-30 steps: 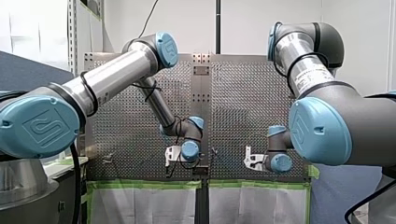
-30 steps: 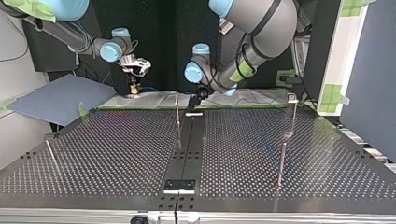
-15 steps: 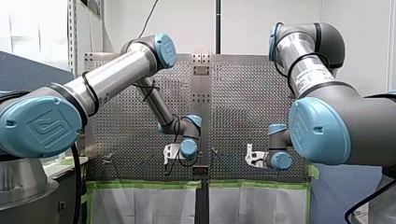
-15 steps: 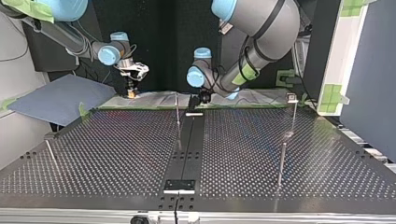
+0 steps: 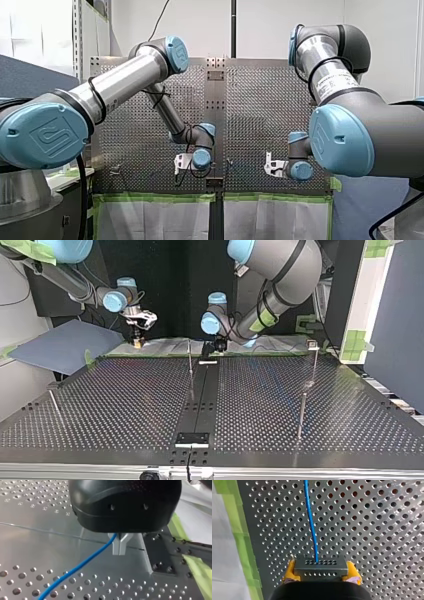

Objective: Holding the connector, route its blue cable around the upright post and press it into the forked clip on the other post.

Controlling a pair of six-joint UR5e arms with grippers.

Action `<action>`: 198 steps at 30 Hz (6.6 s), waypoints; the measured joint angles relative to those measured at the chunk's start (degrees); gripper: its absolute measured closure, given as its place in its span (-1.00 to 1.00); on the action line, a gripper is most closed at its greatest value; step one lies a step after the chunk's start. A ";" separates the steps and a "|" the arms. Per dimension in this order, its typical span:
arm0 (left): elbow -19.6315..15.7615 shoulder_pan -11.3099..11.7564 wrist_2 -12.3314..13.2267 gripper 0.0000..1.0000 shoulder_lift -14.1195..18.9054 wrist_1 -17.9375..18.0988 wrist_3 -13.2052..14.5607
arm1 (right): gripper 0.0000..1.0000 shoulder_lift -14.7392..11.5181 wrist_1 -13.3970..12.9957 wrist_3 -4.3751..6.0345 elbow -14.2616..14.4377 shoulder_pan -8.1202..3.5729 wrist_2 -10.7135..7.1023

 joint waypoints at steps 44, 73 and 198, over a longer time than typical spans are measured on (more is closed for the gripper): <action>0.75 1.92 0.87 0.96 -0.01 -0.16 -0.82 | 1.00 3.65 11.73 -4.55 -10.27 -0.41 2.65; 2.58 5.35 6.88 0.96 -0.01 -2.38 -8.52 | 1.00 3.69 10.35 0.10 -14.38 -3.02 8.52; -8.87 -6.93 16.75 -1.00 8.69 -3.24 -4.79 | 1.00 4.48 14.72 -0.39 -14.56 -0.81 7.30</action>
